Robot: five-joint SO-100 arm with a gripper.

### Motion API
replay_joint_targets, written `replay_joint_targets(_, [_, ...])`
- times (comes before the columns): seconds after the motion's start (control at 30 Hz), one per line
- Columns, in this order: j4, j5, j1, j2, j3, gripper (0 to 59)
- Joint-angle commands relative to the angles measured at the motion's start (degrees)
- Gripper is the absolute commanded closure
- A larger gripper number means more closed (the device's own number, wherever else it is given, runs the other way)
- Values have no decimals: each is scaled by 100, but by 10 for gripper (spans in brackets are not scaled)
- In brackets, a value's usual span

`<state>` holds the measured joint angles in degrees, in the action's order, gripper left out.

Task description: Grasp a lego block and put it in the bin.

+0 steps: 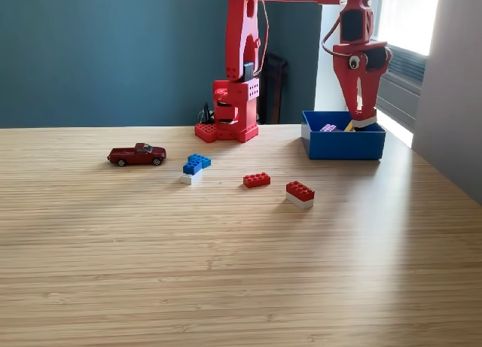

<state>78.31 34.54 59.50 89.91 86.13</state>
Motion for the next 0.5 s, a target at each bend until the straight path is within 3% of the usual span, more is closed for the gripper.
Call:
replay_joint_targets(0.03, [-35, -88, 536, 519, -35, 550])
replay_joint_targets(0.3, [-26, -378, 712, 519, 0, 544])
replay_joint_targets(0.5, [-18, -501, 668, 519, 114, 321])
